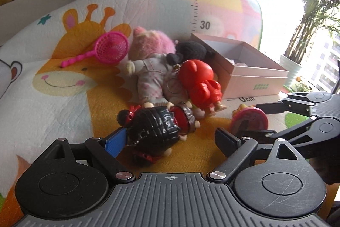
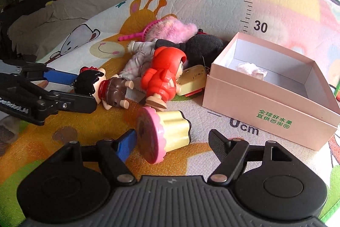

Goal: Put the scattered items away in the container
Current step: 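Grasp the black-haired doll figure with the left tool while the right tool grasps the pink-yellow cupcake toy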

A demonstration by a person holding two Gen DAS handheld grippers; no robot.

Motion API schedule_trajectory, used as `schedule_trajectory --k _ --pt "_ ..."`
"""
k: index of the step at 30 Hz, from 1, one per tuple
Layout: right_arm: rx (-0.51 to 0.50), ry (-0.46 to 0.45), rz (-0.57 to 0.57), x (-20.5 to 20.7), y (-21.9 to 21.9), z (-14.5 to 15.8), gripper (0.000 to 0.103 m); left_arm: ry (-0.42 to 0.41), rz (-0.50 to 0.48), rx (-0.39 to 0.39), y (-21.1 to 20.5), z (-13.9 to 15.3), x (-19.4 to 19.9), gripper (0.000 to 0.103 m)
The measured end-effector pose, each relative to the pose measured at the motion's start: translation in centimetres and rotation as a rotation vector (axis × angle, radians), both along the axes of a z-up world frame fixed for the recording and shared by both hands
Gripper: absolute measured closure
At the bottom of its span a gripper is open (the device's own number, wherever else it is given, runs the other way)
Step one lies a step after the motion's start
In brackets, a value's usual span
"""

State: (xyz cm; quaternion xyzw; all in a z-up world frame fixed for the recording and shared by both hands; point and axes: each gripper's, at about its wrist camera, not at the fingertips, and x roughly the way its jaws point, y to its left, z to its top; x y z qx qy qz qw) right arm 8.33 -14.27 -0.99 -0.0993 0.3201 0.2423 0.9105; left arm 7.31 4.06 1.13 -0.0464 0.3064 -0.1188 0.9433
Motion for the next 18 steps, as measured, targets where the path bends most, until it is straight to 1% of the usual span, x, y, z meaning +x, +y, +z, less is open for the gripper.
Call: schedule_trajectory --k 3,6,10,12,13,15,18 --pt "0.004 0.000 -0.003 0.0 -0.1 0.0 0.027 -0.004 -0.085 -0.051 -0.2 0.3 -1.1 0.009" --pt "0.003 -0.005 0.000 -0.1 -0.1 0.0 0.027 -0.037 -0.099 -0.013 -0.7 0.6 -1.9 0.009" --pt "0.005 -0.008 -0.001 -0.1 -0.1 0.1 0.027 -0.055 -0.025 0.117 -0.8 0.3 -1.1 0.009" --pt "0.009 -0.008 -0.002 -0.1 -0.1 0.1 0.027 -0.049 0.007 0.155 -0.6 0.0 -0.3 0.009" --pt "0.011 -0.007 -0.001 0.0 -0.1 0.1 0.027 -0.045 0.017 0.161 -0.5 -0.2 0.2 0.009" --pt "0.013 -0.005 0.001 0.0 0.0 0.0 0.027 -0.028 0.035 0.150 -0.3 -0.6 1.2 0.010" --pt "0.020 -0.007 0.006 0.1 0.0 -0.1 0.027 -0.011 0.046 0.140 -0.2 -1.0 2.2 0.018"
